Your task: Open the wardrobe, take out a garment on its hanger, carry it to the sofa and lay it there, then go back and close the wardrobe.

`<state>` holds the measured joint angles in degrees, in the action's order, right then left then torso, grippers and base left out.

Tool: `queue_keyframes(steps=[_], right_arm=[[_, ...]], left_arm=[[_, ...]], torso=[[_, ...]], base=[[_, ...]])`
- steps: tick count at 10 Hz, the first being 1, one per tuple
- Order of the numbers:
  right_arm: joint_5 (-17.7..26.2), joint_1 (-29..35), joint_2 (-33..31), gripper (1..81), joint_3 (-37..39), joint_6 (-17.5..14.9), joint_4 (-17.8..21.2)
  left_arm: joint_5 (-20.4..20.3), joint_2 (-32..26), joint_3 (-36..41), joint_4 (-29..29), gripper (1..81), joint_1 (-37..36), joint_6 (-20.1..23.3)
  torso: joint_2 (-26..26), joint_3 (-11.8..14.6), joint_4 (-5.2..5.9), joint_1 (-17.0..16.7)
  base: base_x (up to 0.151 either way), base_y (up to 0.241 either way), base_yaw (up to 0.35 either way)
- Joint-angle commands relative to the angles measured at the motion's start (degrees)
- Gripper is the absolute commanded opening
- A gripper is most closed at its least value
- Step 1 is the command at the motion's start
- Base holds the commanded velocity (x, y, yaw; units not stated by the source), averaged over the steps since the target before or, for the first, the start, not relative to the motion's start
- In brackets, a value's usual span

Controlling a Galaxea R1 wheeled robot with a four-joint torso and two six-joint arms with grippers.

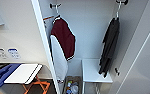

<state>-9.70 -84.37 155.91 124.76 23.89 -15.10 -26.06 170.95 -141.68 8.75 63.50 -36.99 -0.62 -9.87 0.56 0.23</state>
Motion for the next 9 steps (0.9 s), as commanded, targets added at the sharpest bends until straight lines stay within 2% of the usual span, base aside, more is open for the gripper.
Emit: queue_keyframes(steps=[1, 3, 4, 9], right_arm=[[3.6, 2.8, -1.1, 81.1, -2.3, 0.0, -1.0], [3.6, 3.0, -1.0, 81.1, -2.4, 0.0, -1.2], [3.6, 3.0, -1.0, 81.1, -2.5, 0.0, -1.2], [3.6, 3.3, 0.0, 81.1, -2.2, -0.2, -1.2]], left_arm=[[-4.9, 4.8, -10.1, -12.9, 81.1, -3.3, 0.2], [-6.4, 3.6, -17.0, -21.0, 81.1, -1.0, 0.0], [-6.4, 3.0, -18.9, -22.5, 81.1, 0.1, 0.0], [-5.8, -0.5, -19.7, -22.8, 81.1, 7.0, 0.2]], torso=[[0.0, 0.0, 0.0, 0.0], [0.0, 0.0, 0.0, 0.0], [0.0, 0.0, 0.0, 0.0], [0.0, 0.0, 0.0, 0.0]], base=[[0.0, 0.0, 0.0], [0.0, 0.0, 0.0], [0.0, 0.0, 0.0], [0.0, 0.0, 0.0]])
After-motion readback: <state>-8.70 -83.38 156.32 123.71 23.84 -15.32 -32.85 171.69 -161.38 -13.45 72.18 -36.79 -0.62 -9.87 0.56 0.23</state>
